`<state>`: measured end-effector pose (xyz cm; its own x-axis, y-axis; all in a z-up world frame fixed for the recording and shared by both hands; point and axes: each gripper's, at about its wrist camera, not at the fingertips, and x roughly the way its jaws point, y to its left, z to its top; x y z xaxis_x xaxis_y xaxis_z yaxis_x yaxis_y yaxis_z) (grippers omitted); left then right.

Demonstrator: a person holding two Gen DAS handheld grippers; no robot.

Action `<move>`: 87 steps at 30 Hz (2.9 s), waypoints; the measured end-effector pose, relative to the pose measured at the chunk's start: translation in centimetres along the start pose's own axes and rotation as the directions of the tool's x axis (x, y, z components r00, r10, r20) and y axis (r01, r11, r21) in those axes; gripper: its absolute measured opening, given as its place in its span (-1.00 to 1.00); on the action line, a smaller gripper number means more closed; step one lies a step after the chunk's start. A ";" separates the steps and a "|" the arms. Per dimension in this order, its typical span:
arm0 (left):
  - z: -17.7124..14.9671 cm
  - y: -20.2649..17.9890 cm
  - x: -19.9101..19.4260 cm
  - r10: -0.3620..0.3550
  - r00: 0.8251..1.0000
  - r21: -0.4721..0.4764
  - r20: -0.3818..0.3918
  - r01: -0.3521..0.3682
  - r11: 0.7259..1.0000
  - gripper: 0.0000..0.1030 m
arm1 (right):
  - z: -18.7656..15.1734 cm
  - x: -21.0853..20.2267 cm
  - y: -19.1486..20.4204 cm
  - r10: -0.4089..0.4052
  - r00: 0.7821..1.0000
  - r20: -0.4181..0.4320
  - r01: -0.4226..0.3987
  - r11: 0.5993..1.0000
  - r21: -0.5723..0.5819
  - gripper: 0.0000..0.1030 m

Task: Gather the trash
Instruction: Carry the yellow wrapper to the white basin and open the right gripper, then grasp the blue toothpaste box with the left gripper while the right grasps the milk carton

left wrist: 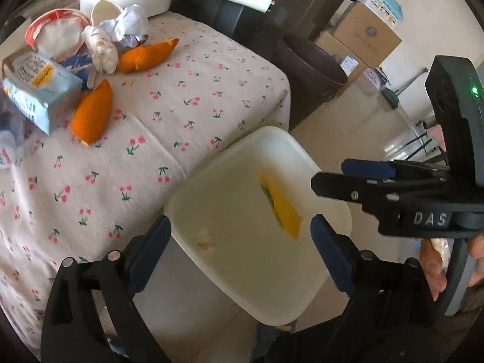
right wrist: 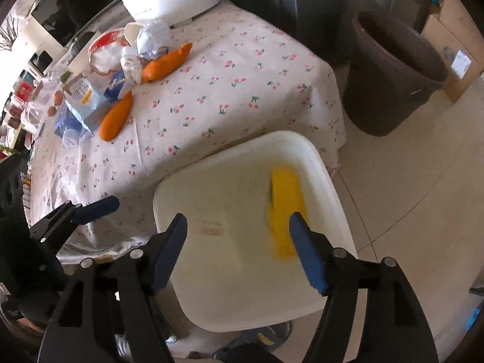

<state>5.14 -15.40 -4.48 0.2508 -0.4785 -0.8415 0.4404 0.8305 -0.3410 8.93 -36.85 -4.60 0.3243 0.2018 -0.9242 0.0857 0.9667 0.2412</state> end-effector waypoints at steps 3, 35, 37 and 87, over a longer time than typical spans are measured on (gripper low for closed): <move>0.3 1.0 -0.9 -0.004 1.000 -0.058 0.012 0.005 0.998 0.74 | 0.4 -0.8 0.0 0.002 0.999 0.040 -0.002 1.000 0.009 0.34; 1.9 24.3 -16.8 0.234 0.965 -0.712 0.116 -0.083 0.697 0.74 | 3.1 0.0 4.4 -0.038 0.988 0.147 0.038 0.999 0.001 0.66; 1.4 25.4 -16.8 0.270 0.958 -0.734 0.094 -0.116 0.670 0.74 | 3.0 0.9 5.7 -0.063 0.990 0.126 0.070 0.996 -0.051 0.66; 7.1 27.2 -12.1 0.389 0.920 -0.522 -0.044 -0.353 0.777 -0.25 | 9.1 7.3 22.8 0.202 0.973 0.114 -0.121 0.861 -0.494 0.64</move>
<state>20.24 10.94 -0.59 0.3644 -0.1046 -0.9253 -0.1964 0.9627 -0.1861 21.87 -14.76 -3.17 0.4400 0.3741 -0.8164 -0.4313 0.8854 0.1732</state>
